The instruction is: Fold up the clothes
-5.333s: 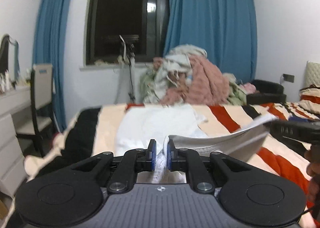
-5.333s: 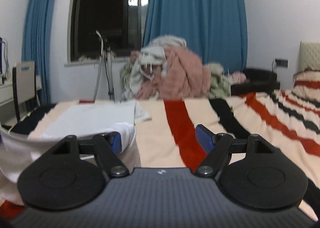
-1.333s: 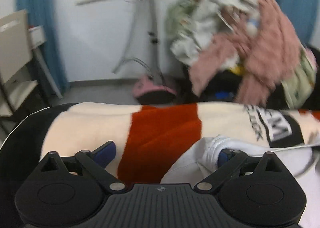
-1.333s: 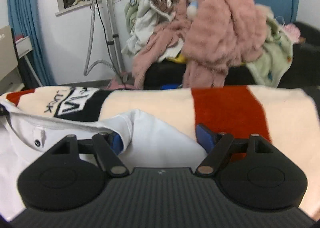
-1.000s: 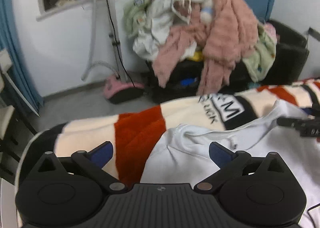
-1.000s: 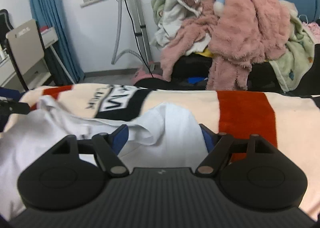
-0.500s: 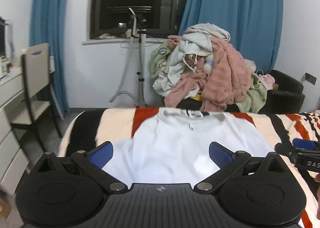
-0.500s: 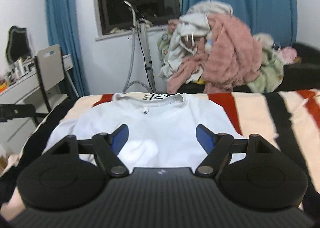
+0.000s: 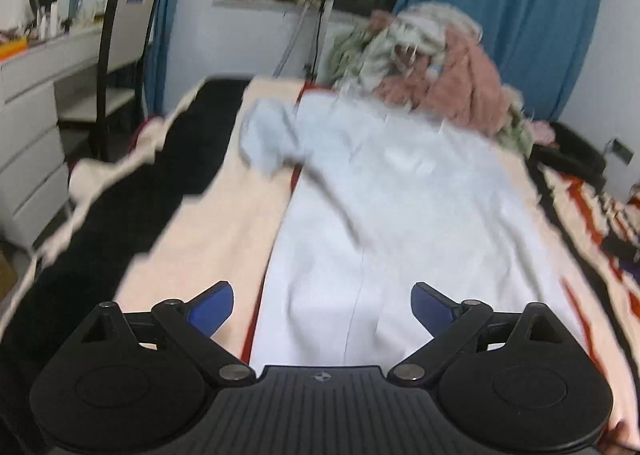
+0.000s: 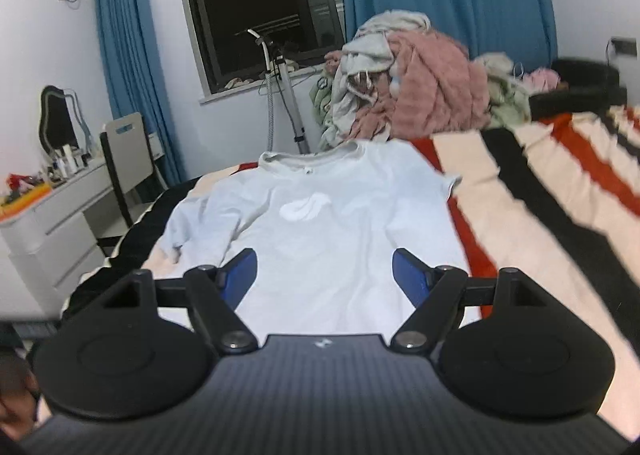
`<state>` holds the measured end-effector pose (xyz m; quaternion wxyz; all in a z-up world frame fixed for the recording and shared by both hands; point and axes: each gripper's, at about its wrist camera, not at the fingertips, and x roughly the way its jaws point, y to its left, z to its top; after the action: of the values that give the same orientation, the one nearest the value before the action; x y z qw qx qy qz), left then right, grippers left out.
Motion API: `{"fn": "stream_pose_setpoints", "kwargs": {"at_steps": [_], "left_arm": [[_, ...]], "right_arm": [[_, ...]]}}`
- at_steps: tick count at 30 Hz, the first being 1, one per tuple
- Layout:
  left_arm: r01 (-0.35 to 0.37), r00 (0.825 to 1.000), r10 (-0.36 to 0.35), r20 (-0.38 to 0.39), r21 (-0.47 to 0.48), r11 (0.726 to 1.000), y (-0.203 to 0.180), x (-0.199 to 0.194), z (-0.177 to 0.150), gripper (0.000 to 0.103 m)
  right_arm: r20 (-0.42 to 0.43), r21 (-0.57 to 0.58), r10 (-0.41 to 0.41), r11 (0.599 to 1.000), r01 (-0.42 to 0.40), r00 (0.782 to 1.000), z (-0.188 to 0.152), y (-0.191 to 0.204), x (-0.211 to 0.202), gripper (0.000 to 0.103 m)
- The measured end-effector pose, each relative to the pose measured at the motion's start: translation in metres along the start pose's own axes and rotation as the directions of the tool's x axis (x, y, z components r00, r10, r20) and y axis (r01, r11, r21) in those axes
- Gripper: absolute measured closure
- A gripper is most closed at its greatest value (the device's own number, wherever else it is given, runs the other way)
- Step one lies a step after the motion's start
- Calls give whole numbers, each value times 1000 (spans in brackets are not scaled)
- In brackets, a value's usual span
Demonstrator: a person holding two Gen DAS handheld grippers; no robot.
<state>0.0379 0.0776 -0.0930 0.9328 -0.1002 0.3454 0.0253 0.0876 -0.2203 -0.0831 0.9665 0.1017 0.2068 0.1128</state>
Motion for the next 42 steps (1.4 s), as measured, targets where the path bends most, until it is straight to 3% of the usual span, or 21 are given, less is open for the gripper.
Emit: {"fn": "stream_pose_setpoints", "kwargs": {"at_steps": [9,15,20,30,36,42], "left_arm": [[-24,998,23,58,20,1000,-17,-3,3,8],[-14,998,18,66,-57,998,-8,-5,8,8],[-99,989,106,105,-69,993,-6,-8,10,8],[-78,991,86,106,-71,994,-5,-13,11,8],[-39,996,52,71,-177,983,11,22,32,9],[12,996,18,90,-326,945,40,87,69,13]], "right_arm": [[-1,-50,-19,999,19,1000,-10,10,11,27],[4,-56,-17,998,18,1000,-11,13,11,27],[7,-69,-18,997,18,1000,-15,16,12,27],[44,-49,-54,997,56,998,-15,21,24,27],[40,-8,-97,995,97,994,-4,16,61,27],[-7,54,-104,993,105,995,-15,3,76,27]]}}
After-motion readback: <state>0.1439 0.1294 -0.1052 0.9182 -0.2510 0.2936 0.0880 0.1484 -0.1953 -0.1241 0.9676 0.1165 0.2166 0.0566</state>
